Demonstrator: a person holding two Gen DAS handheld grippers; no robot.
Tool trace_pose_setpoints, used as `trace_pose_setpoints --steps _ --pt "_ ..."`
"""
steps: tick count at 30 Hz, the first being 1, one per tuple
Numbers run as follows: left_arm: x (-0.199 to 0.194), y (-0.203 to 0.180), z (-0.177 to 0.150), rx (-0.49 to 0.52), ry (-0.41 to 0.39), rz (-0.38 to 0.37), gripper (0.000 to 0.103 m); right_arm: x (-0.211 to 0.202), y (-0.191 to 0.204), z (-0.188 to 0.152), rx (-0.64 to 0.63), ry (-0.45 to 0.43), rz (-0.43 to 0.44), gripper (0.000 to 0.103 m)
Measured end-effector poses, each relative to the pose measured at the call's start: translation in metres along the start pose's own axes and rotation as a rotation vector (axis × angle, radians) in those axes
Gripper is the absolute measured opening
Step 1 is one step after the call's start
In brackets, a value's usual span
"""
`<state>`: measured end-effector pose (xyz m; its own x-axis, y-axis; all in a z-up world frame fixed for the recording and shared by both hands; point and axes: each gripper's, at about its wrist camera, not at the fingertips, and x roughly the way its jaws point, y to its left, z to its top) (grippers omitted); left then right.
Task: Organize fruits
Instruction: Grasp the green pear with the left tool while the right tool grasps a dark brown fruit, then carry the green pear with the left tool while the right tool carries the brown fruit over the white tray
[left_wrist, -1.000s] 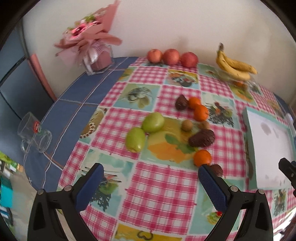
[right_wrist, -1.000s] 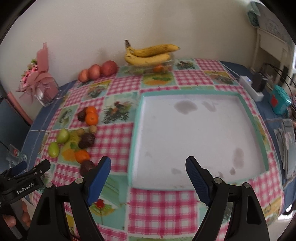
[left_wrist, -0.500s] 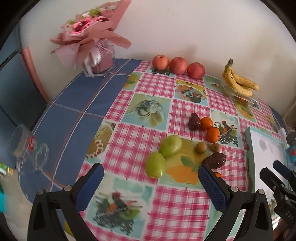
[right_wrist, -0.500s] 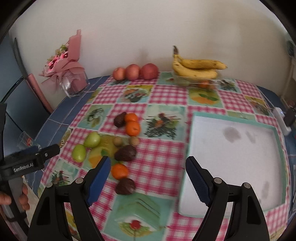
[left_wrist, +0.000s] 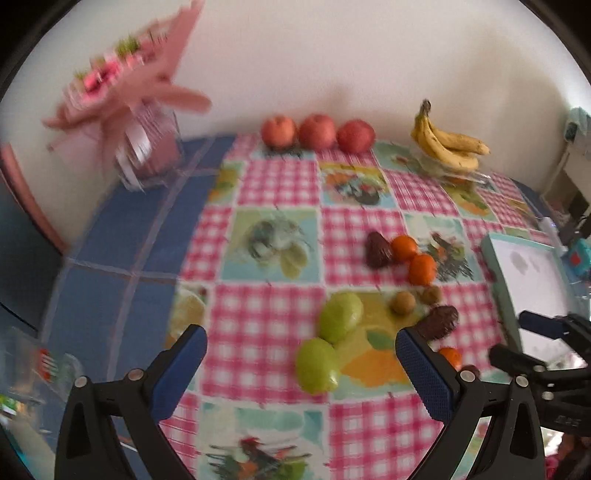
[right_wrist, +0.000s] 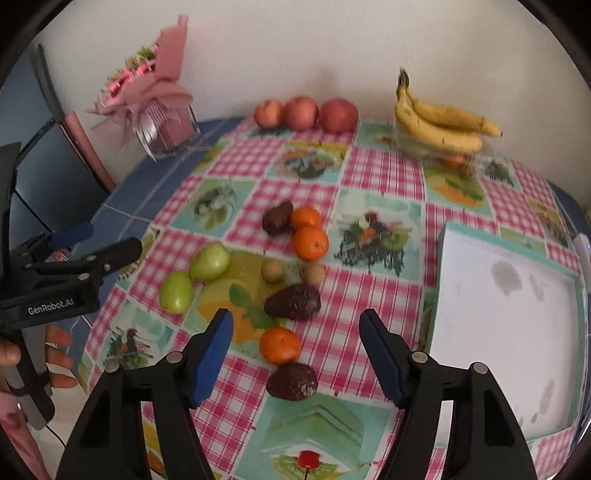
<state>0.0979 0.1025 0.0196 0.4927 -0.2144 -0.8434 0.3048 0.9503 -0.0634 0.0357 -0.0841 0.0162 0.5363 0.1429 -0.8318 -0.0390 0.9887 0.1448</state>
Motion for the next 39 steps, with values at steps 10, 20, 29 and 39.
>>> trace_pose_setpoints --steps 10,20,29,39 --pt "0.049 0.004 -0.022 -0.097 0.193 -0.03 0.088 0.034 0.0 -0.017 0.012 0.162 0.004 0.07" --pt "0.068 0.012 -0.025 -0.176 0.265 -0.091 0.061 0.061 0.008 -0.033 -0.007 0.27 0.004 0.054" --pt "0.072 0.013 -0.022 -0.208 0.285 -0.125 0.042 0.064 0.007 -0.036 -0.007 0.281 -0.001 0.046" --pt "0.067 0.011 -0.025 -0.224 0.303 -0.107 0.042 0.063 0.004 -0.035 0.005 0.278 0.005 0.045"
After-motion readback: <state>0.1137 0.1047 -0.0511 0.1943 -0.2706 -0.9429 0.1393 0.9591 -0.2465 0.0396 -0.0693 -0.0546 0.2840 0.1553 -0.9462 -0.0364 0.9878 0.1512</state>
